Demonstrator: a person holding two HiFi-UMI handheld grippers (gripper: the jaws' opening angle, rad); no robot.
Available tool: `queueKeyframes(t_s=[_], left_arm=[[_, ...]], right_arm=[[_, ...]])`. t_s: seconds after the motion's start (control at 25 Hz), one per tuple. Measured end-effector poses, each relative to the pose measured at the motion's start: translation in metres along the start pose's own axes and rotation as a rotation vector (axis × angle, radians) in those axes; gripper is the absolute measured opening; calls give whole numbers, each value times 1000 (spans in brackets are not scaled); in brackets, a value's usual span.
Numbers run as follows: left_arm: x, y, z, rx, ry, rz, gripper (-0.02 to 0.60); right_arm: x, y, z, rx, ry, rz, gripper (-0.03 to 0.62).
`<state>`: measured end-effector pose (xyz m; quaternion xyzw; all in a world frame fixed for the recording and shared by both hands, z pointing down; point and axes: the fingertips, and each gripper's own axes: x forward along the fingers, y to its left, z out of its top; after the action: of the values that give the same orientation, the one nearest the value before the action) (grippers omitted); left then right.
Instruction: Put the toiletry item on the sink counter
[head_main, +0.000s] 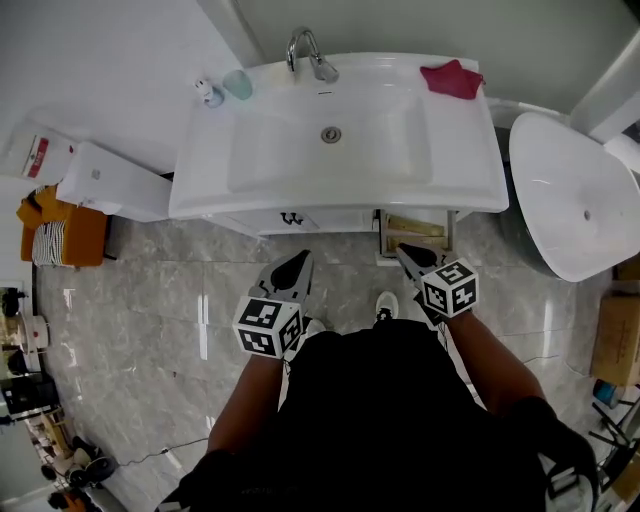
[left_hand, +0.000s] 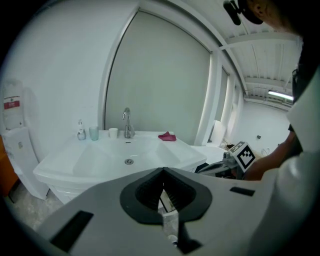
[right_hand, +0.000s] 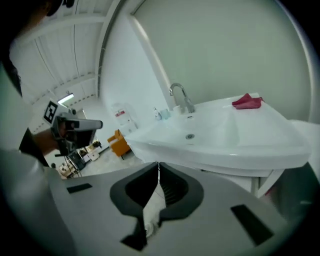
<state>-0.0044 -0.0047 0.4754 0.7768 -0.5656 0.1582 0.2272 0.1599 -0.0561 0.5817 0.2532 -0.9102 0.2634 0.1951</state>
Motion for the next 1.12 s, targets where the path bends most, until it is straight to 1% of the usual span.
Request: queueKeyframes(t_s=[0.08, 0.2, 0.4, 0.6, 0.72, 0.84, 1.0, 1.12], left_arm=[[-4, 3, 3, 17, -5, -27, 5], [-17, 10, 5, 35, -12, -61, 5], [-50, 28, 5, 60, -23, -115, 5], [-80, 46, -2, 77, -26, -179, 5], [-97, 53, -7, 83, -31, -221, 5], [-110, 58, -14, 95, -27, -264, 5], [-120, 59, -26, 119, -12, -310, 5], [-123, 56, -33, 132, -1, -337, 5]], right_arm=[[-3, 26, 15, 14, -55, 37, 9], [-4, 63, 30, -24, -98, 53, 5], [6, 119, 43, -95, -125, 36, 5], [16, 171, 52, -106, -178, 7, 5], [14, 198, 52, -82, -215, -14, 5], [9, 215, 51, -31, -262, -61, 5], [4, 226, 43, 41, -308, -117, 5], [0, 231, 34, 66, -313, -161, 3]])
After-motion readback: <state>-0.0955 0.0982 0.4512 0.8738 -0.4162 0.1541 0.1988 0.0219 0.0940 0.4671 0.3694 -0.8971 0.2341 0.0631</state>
